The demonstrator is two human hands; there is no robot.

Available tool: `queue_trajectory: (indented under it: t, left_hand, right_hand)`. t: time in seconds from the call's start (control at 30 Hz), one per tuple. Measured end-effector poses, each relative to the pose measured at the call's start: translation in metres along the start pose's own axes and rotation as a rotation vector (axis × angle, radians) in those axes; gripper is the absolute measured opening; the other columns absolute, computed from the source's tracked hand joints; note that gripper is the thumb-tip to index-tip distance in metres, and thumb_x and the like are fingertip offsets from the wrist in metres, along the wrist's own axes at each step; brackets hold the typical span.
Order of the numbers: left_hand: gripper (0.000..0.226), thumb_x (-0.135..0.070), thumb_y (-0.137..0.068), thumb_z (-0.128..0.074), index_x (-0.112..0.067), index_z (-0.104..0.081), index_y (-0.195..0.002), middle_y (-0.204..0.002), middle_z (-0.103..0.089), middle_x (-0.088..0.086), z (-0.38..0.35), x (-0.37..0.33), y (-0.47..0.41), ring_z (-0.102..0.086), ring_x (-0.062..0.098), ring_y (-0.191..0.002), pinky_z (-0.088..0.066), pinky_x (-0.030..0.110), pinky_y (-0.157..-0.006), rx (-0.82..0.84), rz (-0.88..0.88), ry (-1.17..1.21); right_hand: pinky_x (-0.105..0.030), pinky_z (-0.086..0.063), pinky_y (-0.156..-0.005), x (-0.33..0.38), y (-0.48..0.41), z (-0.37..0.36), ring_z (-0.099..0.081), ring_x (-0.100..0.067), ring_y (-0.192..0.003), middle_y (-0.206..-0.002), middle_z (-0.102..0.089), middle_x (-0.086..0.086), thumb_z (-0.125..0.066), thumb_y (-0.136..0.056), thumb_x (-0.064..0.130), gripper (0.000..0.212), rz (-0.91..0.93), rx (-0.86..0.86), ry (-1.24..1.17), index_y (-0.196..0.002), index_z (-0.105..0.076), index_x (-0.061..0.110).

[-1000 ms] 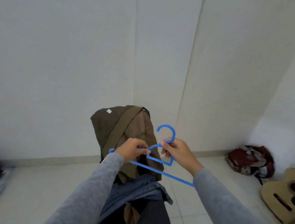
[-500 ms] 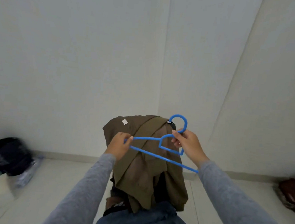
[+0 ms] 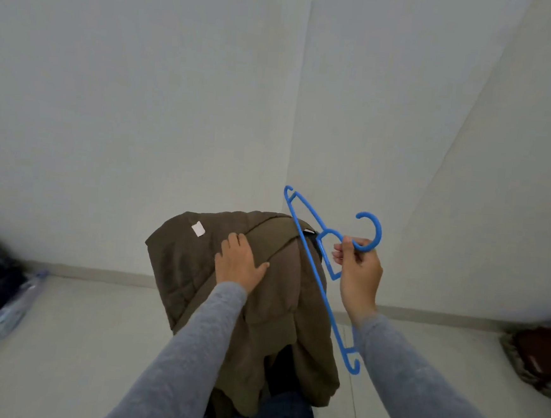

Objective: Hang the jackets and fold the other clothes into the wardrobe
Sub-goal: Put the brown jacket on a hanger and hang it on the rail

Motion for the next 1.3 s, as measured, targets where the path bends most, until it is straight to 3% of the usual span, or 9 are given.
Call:
queue_trajectory:
  t: [0.1, 0.27, 0.47, 0.73, 0.93, 1.0, 1.1, 1.2, 1.3]
  left_hand:
    - [0.081, -0.046, -0.085, -0.061, -0.002, -0.023, -0.140, -0.140, -0.031, 0.015, -0.013, -0.002, -0.021, -0.037, 0.027, -0.127, -0.038, 0.036, -0.101, 0.001, -0.020, -0.156]
    - [0.020, -0.007, -0.094, -0.043, -0.003, -0.048, -0.113, -0.111, -0.057, 0.013, -0.022, 0.007, -0.048, -0.058, 0.027, -0.103, -0.049, 0.033, -0.085, -0.073, -0.136, -0.150]
    - [0.034, -0.009, -0.092, -0.042, -0.005, -0.047, -0.126, -0.126, -0.053, 0.013, -0.043, 0.035, -0.010, -0.052, 0.029, -0.117, -0.041, 0.035, -0.097, 0.204, -0.247, -0.065]
    - [0.011, -0.010, -0.079, -0.052, -0.012, -0.056, -0.089, -0.109, -0.060, 0.013, -0.054, 0.099, 0.021, -0.058, 0.029, -0.102, -0.046, 0.030, -0.086, 0.545, -0.123, 0.107]
    - [0.011, -0.007, -0.083, -0.049, -0.013, -0.054, -0.090, -0.094, -0.053, 0.005, -0.089, 0.120, 0.058, -0.058, 0.023, -0.099, -0.046, 0.025, -0.082, 0.816, -0.222, -0.030]
    - [0.017, -0.010, -0.084, -0.051, -0.013, -0.056, -0.100, -0.106, -0.055, 0.006, -0.101, 0.129, 0.063, -0.057, 0.025, -0.107, -0.046, 0.028, -0.090, 0.859, -0.253, -0.080]
    - [0.044, -0.021, -0.085, -0.061, -0.012, -0.049, -0.126, -0.128, -0.048, 0.007, -0.090, 0.120, 0.049, -0.049, 0.025, -0.118, -0.040, 0.031, -0.102, 0.625, -0.182, 0.259]
    - [0.055, -0.042, -0.082, -0.066, -0.015, -0.044, -0.125, -0.122, -0.048, 0.003, -0.043, 0.101, 0.019, -0.051, 0.023, -0.113, -0.042, 0.037, -0.100, 0.194, 0.119, 0.789]
    - [0.078, -0.064, -0.077, -0.060, -0.014, -0.038, -0.132, -0.130, -0.046, 0.006, -0.011, 0.083, -0.013, -0.049, 0.026, -0.118, -0.039, 0.042, -0.104, 0.039, 0.284, 0.889]
  right_hand:
    - [-0.022, -0.054, -0.075, -0.005, -0.001, -0.008, -0.065, -0.011, -0.076, -0.082, -0.067, -0.001, -0.053, -0.095, 0.019, 0.013, -0.016, 0.024, 0.001, -0.083, -0.058, 0.020]
    - [-0.021, -0.056, -0.075, -0.011, -0.003, -0.014, -0.066, -0.009, -0.075, -0.083, -0.067, -0.002, -0.052, -0.096, 0.018, 0.012, -0.036, -0.042, -0.004, -0.085, -0.058, 0.014]
    - [-0.017, -0.055, -0.070, -0.004, 0.008, -0.026, -0.062, -0.005, -0.069, -0.079, -0.064, 0.001, -0.050, -0.097, 0.020, 0.014, -0.046, -0.170, -0.043, -0.089, -0.055, 0.010]
    - [-0.011, -0.053, -0.066, 0.005, 0.029, -0.054, -0.062, -0.006, -0.069, -0.078, -0.063, 0.002, -0.049, -0.097, 0.020, 0.013, -0.069, -0.187, -0.069, -0.086, -0.055, 0.018]
    - [-0.012, -0.054, -0.066, -0.005, 0.038, -0.052, -0.062, -0.008, -0.071, -0.079, -0.063, 0.002, -0.048, -0.098, 0.021, 0.011, -0.089, -0.210, -0.029, -0.091, -0.055, 0.014]
    - [-0.011, -0.053, -0.065, -0.006, 0.040, -0.053, -0.062, -0.007, -0.070, -0.079, -0.063, 0.001, -0.048, -0.098, 0.020, 0.011, -0.095, -0.220, -0.036, -0.092, -0.055, 0.013]
    - [-0.011, -0.053, -0.065, -0.005, 0.042, -0.053, -0.062, -0.007, -0.070, -0.079, -0.063, 0.001, -0.048, -0.097, 0.019, 0.011, -0.096, -0.221, -0.043, -0.089, -0.055, 0.015]
    - [-0.011, -0.053, -0.065, -0.008, 0.047, -0.052, -0.062, -0.007, -0.070, -0.078, -0.063, 0.001, -0.048, -0.097, 0.019, 0.013, -0.098, -0.216, -0.041, -0.086, -0.054, 0.018]
    - [-0.011, -0.053, -0.065, -0.011, 0.053, -0.051, -0.062, -0.007, -0.070, -0.079, -0.063, 0.001, -0.048, -0.097, 0.020, 0.012, -0.099, -0.198, -0.037, -0.089, -0.055, 0.014]
Point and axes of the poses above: each hand's wrist, its own y-axis away from the middle knuckle, its own z-axis out of the back of the hand, x = y × z, the point moved 3 cm from there along -y, towards the middle knuckle
